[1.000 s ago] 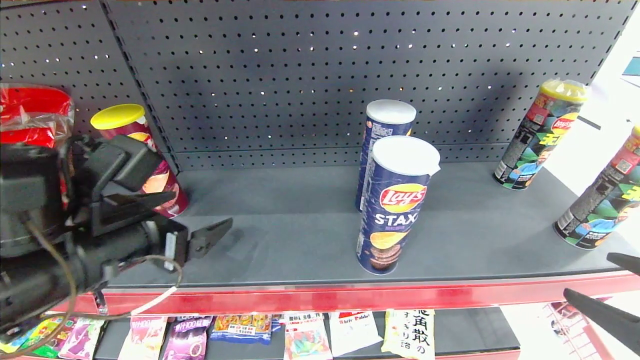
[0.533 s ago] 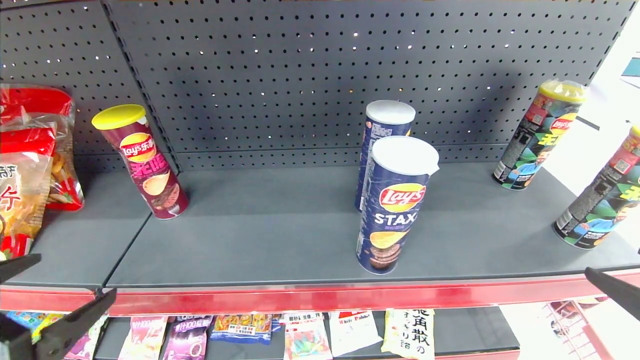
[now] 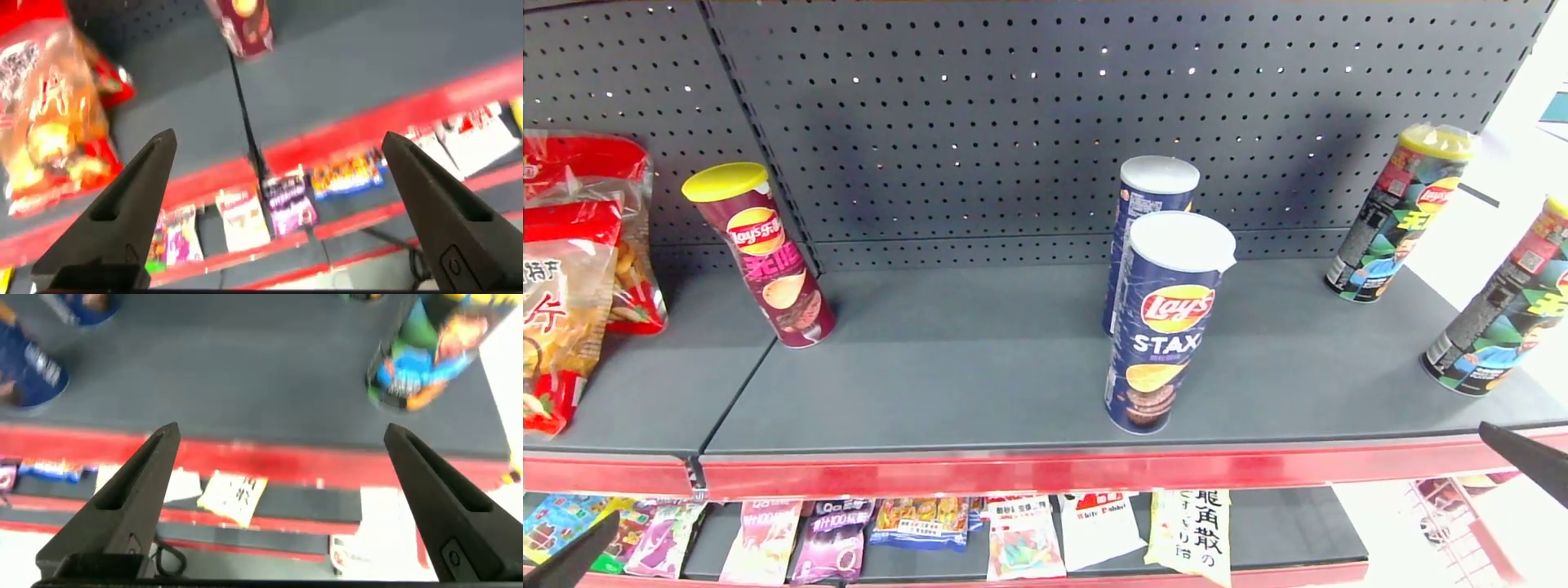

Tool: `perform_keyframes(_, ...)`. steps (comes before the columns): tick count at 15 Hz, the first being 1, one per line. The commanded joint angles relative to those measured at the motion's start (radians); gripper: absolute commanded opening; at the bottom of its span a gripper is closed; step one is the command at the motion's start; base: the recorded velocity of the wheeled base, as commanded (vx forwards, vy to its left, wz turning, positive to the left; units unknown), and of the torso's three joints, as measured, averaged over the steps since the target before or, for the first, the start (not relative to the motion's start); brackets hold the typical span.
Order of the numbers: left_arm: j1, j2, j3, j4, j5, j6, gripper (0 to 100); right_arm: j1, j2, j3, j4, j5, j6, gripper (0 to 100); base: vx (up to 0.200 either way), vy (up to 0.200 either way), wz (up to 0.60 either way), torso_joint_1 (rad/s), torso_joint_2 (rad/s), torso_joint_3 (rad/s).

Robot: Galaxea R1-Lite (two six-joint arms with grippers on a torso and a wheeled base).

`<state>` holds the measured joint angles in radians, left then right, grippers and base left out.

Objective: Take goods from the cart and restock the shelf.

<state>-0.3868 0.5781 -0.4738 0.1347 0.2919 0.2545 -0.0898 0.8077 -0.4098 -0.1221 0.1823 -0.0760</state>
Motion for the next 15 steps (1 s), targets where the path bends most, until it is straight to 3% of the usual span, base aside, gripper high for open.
perform_keyframes(1, 0.0, -0.023, 0.006, -0.001, 0.006, 0.0, 100, -0.001, -0.021, 0.009, -0.001, 0.0, -0.002, 100, -0.2, 0.0, 0.0, 0.002, 0.0, 0.002)
perform_keyframes(4, 0.005, -0.03, 0.006, -0.003, 0.021, 0.003, 100, 0.005, -0.05, 0.032, 0.004, 0.002, -0.004, 100, -0.2, 0.0, 0.0, -0.007, 0.0, 0.007)
perform_keyframes(7, 0.016, -0.052, 0.007, -0.003, 0.039, 0.006, 100, 0.004, -0.068, 0.039, 0.007, 0.002, -0.024, 100, 0.0, 0.0, 0.0, 0.0, 0.0, 0.0)
perform_keyframes(15, 0.02, -0.092, 0.02, -0.001, 0.055, 0.011, 100, 0.005, -0.079, 0.051, 0.006, 0.002, -0.057, 100, 0.0, -0.2, 0.0, 0.009, 0.0, 0.003)
